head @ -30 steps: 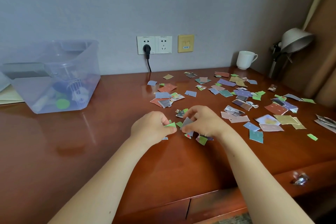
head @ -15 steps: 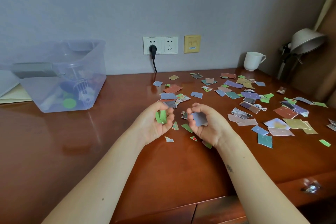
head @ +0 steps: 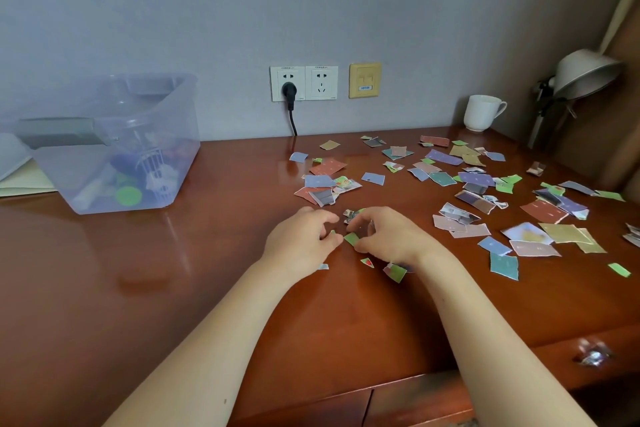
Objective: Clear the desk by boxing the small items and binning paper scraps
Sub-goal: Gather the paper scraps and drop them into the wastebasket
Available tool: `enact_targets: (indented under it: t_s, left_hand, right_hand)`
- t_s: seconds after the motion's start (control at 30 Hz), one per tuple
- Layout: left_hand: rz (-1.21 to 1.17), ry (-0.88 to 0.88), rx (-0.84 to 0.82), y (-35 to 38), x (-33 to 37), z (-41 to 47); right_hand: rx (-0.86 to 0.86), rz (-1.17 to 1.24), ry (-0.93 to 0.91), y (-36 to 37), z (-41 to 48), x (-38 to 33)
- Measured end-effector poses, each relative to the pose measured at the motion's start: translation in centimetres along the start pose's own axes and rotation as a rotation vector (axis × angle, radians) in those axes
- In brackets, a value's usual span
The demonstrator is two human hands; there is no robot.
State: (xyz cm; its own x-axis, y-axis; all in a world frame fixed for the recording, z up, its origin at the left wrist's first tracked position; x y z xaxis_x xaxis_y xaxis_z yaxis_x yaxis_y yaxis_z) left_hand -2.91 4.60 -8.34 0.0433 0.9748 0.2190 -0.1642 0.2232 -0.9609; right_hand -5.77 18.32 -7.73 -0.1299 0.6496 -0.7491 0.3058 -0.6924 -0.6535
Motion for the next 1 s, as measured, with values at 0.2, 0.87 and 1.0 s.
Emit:
enact_targets:
  t_s: [0.2,0.87,1.0]
  left_hand:
    - [0.026,-0.062,-0.046,0.2,-0.3,0.3]
    - [-1.779,-0.519,-0.474,0.5,0.0,-2.5]
    - [-1.721,-0.509,-0.456,0.6,-0.3,-2.9]
  right_hand:
    - [0.012,0.000,0.037,-0.1,-0.1,0.0]
    - [-0.049,1.416,0.216,1.2,-3.4,-0.3]
    - [-0.021,1.307,0.187,0.9,-3.8,-0.2]
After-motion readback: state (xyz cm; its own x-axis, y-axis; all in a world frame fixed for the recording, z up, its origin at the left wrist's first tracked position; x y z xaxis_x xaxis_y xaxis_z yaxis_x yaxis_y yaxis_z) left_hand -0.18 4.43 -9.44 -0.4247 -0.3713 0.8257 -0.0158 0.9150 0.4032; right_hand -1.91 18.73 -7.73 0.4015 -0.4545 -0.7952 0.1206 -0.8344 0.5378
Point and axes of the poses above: each hand's wrist, its own z-axis towards the middle knuckle, its own y-axis out of the palm, x = y × z, the point moved 6 cm from there along z, towards the middle knuckle, and after that the axes turned 14 degrees about z, right-handed, at the moved point
